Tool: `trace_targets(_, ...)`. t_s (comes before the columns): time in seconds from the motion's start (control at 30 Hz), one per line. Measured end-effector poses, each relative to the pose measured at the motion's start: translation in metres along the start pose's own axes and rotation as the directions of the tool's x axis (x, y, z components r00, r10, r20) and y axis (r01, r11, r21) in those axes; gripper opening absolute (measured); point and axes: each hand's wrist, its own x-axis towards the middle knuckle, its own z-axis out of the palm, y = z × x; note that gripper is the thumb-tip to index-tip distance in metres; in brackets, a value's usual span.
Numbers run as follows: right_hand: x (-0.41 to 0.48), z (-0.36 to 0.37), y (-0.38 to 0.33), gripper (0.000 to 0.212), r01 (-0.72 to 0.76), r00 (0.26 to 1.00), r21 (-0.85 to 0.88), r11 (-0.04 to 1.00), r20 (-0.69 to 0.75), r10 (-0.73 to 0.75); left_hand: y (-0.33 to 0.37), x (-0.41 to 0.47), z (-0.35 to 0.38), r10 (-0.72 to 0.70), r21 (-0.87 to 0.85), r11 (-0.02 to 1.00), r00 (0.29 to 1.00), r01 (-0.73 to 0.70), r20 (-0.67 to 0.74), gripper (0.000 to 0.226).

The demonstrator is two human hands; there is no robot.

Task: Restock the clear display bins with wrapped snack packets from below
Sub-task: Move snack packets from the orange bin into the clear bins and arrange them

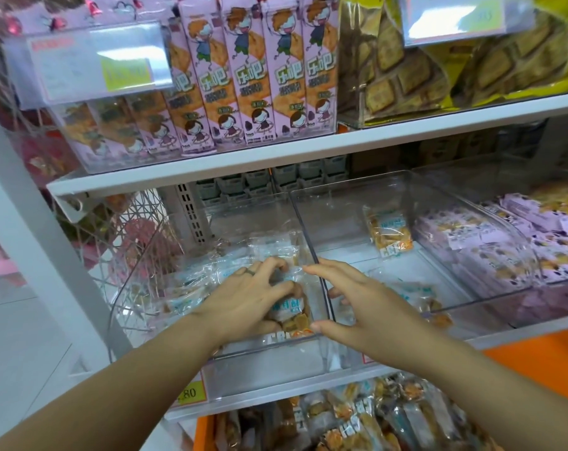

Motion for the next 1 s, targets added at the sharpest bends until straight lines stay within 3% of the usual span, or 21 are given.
trace_targets(0.13, 0.000, 0.002, 0.002, 0.068, -0.004, 1.000, 0.037, 0.999, -0.017, 0.005, 0.002, 0.004, 0.001, -0.089, 0.038, 0.995, 0.995, 0.087, 0.038, 0.062)
trace_targets(0.33, -0.002, -0.007, -0.006, 0.074, -0.009, 1.000, 0.072, 0.997, 0.004, 0.009, 0.008, 0.005, -0.007, -0.101, 0.059, 0.994, 0.991, 0.096, 0.088, 0.066)
trace_targets(0.43, 0.002, -0.028, 0.009, 0.059, -0.069, 0.982, 0.176, 0.982, -0.161, 0.098, 0.007, -0.004, -0.020, -0.128, -0.021, 0.991, 0.989, 0.130, 0.071, 0.062)
trace_targets(0.5, 0.009, -0.042, 0.031, 0.047, -0.180, 0.953, 0.100, 0.978, -0.230, 0.199, 0.008, -0.013, -0.027, -0.161, -0.099, 0.982, 0.987, 0.162, 0.019, 0.054)
trace_targets(0.6, 0.020, -0.049, 0.056, 0.060, -0.383, 0.923, -0.080, 0.920, -0.080, 0.377, 0.011, -0.027, -0.031, -0.189, -0.221, 0.959, 0.981, 0.175, -0.047, 0.042)
trace_targets(0.73, 0.035, -0.035, 0.062, 0.065, -0.511, 0.854, -0.048, 0.858, 0.084, 0.514, 0.012, -0.048, -0.026, -0.250, -0.345, 0.914, 0.966, 0.214, -0.063, 0.035)
trace_targets(0.83, 0.045, -0.025, 0.069, 0.046, -0.544, 0.839, -0.083, 0.835, -0.051, 0.542, 0.011, -0.063, -0.023, -0.305, -0.467, 0.857, 0.945, 0.217, -0.120, 0.028)
trace_targets(0.93, 0.043, -0.027, 0.063, 0.030, -0.514, 0.806, 0.106, 0.851, -0.279, 0.522, 0.009, -0.073, -0.023, -0.341, -0.552, 0.805, 0.931, 0.217, -0.131, 0.027)
trace_targets(1.0, 0.033, -0.035, 0.048, 0.025, -0.397, 0.770, 0.220, 0.891, -0.448, 0.454, 0.009, -0.074, -0.025, -0.362, -0.582, 0.784, 0.920, 0.215, -0.148, 0.026)
